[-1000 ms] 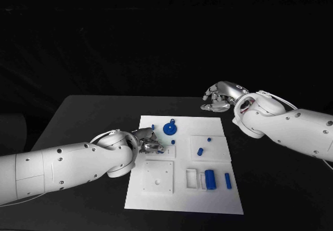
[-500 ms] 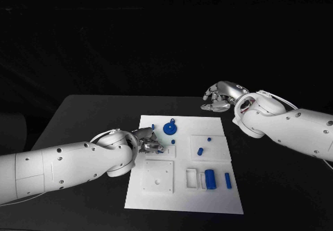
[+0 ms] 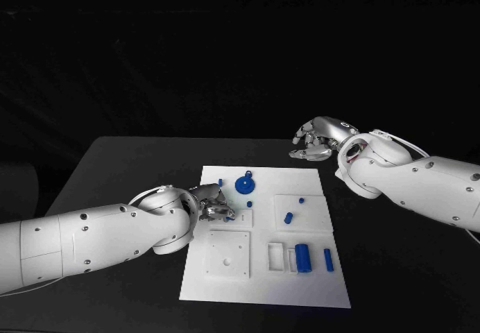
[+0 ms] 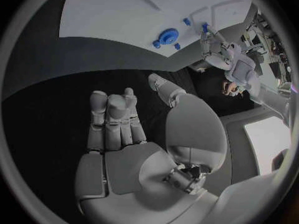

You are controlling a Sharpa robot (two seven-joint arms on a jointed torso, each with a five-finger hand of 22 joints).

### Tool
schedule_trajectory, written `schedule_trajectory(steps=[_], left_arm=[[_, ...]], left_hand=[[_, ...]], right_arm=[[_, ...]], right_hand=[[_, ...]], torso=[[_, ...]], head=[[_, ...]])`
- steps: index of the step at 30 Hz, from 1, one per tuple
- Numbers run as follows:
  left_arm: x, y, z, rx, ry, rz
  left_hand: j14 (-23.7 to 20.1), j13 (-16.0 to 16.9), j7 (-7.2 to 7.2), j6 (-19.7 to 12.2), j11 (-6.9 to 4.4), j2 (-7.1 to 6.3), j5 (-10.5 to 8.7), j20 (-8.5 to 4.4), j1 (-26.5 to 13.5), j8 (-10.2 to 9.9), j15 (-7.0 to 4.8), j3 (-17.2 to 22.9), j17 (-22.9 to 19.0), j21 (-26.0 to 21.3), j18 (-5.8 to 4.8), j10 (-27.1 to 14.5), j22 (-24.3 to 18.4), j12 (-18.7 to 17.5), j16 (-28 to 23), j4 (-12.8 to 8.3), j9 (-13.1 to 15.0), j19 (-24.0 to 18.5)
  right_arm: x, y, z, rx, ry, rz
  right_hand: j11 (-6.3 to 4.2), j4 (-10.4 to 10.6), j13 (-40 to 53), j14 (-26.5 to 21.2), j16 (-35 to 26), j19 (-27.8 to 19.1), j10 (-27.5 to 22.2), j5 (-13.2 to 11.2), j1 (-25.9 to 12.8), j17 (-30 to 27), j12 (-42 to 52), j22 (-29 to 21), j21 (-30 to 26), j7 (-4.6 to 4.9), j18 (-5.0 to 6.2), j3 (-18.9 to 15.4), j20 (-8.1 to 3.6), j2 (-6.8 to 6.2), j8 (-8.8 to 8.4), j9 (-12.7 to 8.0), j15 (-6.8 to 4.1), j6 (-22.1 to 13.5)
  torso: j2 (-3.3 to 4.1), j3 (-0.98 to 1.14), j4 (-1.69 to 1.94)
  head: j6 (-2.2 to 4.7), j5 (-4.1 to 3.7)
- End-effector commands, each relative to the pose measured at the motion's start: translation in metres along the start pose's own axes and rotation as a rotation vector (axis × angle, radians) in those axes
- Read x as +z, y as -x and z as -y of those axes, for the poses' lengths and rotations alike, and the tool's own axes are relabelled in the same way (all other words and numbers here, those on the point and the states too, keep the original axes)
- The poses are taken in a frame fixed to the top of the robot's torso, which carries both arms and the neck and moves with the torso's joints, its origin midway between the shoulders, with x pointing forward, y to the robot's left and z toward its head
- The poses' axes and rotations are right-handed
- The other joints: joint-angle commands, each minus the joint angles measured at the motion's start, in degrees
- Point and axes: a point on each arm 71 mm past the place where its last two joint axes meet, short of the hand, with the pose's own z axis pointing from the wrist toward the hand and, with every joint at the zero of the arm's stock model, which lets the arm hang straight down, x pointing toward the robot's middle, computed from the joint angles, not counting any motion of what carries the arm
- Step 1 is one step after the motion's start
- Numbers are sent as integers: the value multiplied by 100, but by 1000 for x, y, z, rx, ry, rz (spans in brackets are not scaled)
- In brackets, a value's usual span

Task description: Assemble the parts on the task board

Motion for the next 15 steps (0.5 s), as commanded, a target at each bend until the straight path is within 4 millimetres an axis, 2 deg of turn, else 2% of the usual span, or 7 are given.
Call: schedule_trajectory(steps=[1,9,11,13,15], left_arm=[[0,-6,-2,20,16,-46],[0,-9,0,15,17,-79],[1,-9,0,14,17,-85],[1,-10,0,14,17,-87],[1,-10,1,14,17,-87]], left_hand=[[307,-6,-435,647,-243,77,97,-619,11,22,-303,291,-6,20,104,-220,38,22,36,-107,4,27],[307,-6,-435,647,-244,78,101,-619,9,22,-303,291,-6,20,103,-220,38,23,37,-107,4,27],[297,-13,-430,635,-236,113,-105,-612,-79,27,-298,243,-14,17,96,-224,32,33,37,-72,-1,20],[292,-27,-429,638,-235,84,-336,-609,-165,40,-294,211,-22,9,94,-223,22,41,39,42,-5,15],[290,-38,-430,637,-236,66,-425,-610,-192,46,-295,211,-26,8,97,-223,19,45,42,108,-9,13]], right_arm=[[0,0,0,-8,5,-9],[0,-1,-1,-8,6,-10],[0,-1,-1,-8,5,-10],[0,-1,-1,-8,5,-10],[0,-1,-1,-8,5,-10]], right_hand=[[-13,21,-10,29,-27,38,10,39,27,10,14,6,-24,34,248,-2,1,7,36,10,-21,10],[-13,21,-10,29,-27,38,10,39,27,10,14,7,-25,33,248,-3,1,7,36,10,-21,10],[-13,21,-11,29,-27,39,10,40,28,10,14,7,-25,33,248,-3,1,7,36,10,-21,10],[-13,21,-11,29,-28,39,10,41,28,11,14,7,-25,33,248,-3,0,7,37,10,-21,10],[-14,21,-11,29,-28,39,10,41,28,11,15,7,-25,33,248,-3,0,7,37,10,-21,11]], torso=[[0,0,1],[1,0,1],[1,1,1],[-1,2,-1],[0,3,-1]], head=[[1,5],[1,1],[1,1],[-2,3],[1,5]])
